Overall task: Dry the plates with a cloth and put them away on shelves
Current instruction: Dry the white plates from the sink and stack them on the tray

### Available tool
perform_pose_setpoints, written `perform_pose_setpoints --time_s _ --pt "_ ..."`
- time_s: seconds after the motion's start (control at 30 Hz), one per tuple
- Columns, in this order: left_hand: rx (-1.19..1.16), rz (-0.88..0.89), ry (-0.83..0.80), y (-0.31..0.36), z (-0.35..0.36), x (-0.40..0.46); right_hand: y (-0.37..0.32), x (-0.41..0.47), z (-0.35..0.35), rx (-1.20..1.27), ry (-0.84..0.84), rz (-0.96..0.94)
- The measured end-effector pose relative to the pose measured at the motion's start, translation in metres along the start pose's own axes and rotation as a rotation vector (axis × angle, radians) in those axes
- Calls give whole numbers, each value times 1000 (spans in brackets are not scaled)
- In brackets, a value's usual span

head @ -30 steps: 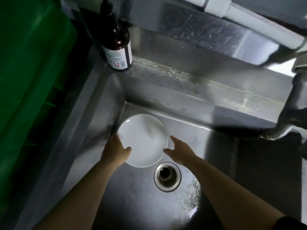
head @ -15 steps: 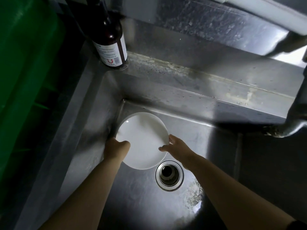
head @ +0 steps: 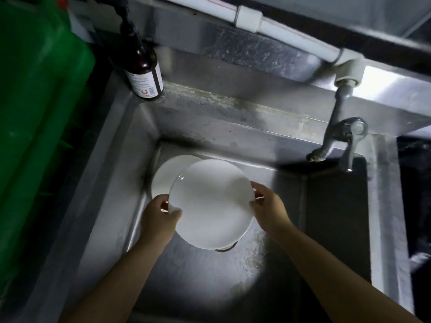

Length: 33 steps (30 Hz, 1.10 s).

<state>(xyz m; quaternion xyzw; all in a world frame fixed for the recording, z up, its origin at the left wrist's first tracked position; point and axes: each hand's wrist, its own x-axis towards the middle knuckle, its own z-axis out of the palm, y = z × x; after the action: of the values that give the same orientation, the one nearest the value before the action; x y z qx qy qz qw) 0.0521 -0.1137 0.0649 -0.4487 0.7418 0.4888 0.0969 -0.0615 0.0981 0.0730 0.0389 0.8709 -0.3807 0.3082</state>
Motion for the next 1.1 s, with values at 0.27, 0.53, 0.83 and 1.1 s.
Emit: perform_pose_setpoints --time_s 0.27,0.53,0.83,1.1 --pt "-58 217 -235 31 -26 -76 9 -84 -49 43 210 -181" --pt "172 364 -454 51 -39 -133 17 -144 -78 112 269 -291" --pt "250 449 -380 50 -27 -192 37 -180 -96 88 280 -402" --pt "252 425 -295 33 -1 -247 85 -217 -115 68 97 -429"
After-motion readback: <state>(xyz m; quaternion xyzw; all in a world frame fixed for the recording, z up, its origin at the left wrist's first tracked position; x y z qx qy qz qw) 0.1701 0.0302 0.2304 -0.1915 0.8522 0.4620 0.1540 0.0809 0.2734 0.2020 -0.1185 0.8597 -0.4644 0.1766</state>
